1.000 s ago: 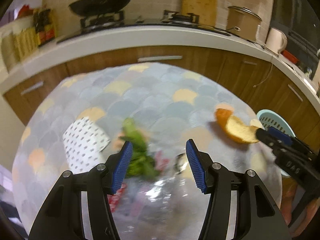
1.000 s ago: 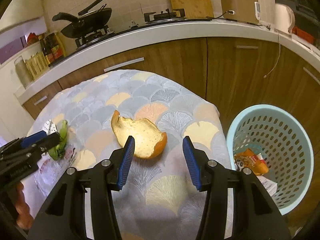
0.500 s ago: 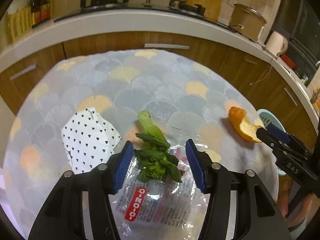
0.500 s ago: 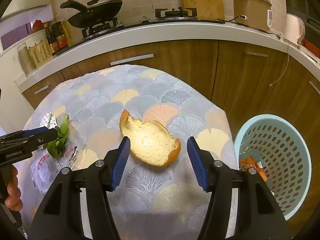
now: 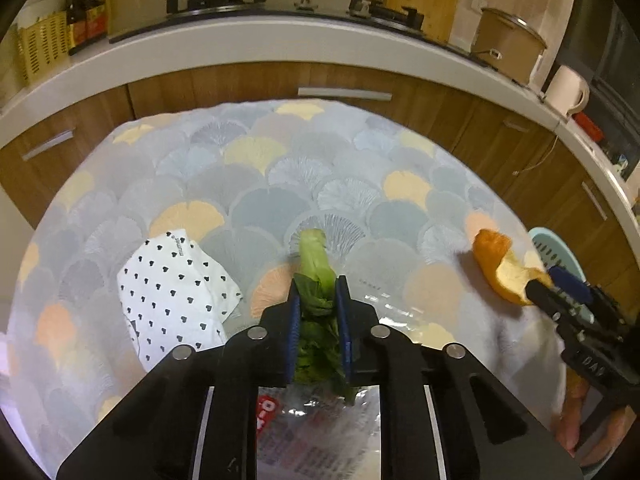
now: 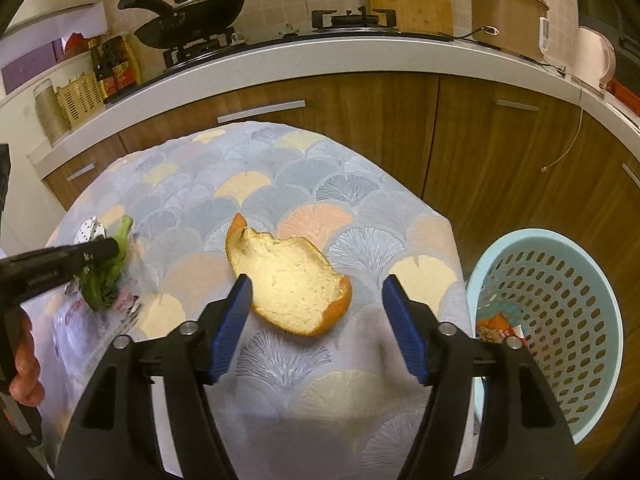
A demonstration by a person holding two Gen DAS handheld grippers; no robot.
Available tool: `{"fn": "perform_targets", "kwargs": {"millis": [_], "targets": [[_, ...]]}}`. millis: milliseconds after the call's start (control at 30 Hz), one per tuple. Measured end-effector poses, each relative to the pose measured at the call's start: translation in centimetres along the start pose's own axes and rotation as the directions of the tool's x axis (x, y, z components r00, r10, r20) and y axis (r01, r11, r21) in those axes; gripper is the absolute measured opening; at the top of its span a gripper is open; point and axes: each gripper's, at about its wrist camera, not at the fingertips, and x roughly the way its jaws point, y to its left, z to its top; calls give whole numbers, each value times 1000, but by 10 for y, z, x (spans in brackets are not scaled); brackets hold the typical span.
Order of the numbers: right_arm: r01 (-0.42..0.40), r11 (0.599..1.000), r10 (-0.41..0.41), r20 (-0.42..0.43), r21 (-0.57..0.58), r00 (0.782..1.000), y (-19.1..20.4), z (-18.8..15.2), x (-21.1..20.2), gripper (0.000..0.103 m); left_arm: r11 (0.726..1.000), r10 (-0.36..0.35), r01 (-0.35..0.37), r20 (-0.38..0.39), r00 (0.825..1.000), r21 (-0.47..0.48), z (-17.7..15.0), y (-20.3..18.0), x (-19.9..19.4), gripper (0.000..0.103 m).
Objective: Collect trash
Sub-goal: 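Grasp the green vegetable with the left tool while the right tool grasps an orange peel, then carry the greens and peel to the basket and open both tools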
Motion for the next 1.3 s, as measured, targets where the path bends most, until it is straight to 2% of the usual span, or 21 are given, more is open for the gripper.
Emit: {"fn": "perform_targets", "kwargs": {"millis": [167,367,433,467,533,600,667,800,933,1133,1300], "targets": [[-43,998,41,-52,-35,998,6,1,12,80,998,-51,53,59,997,-26,7,1,-23,13],[-29,998,21,-123,-63,992,15,7,38,82,997,-71,72,82,994,-5,11,-13,-36,13],[-31,998,24,-118,-62,993,15,7,38,74,997,-77,76,83,994,13,12,-21,-36,13],[-32,997,24,-118,-71,993,16,6,37,58,997,-81,80,80,994,20,12,-26,-36,13],[-57,996,49,-109,-70,993,14,4,33,34,996,-85,83,77,993,30,12,-33,-35,13],[-57,996,51,-86,-71,995,12,3,25,24,995,-92,89,76,993,44,12,-41,-35,13],[-48,997,44,-64,-58,997,6,2,16,20,993,-102,98,75,992,62,12,-51,-35,13],[-37,999,37,-15,-9,999,-18,2,-8,19,984,-151,142,80,985,109,12,-80,-37,13],[14,999,-15,26,43,1000,-53,-1,-36,19,967,-212,200,66,975,158,13,-117,-34,13],[122,984,-129,50,127,990,-113,-13,-70,19,925,-305,287,35,952,251,9,-189,-24,13],[195,965,-201,15,173,979,-153,-30,-81,19,888,-350,334,-9,937,316,2,-244,-7,13]]}}
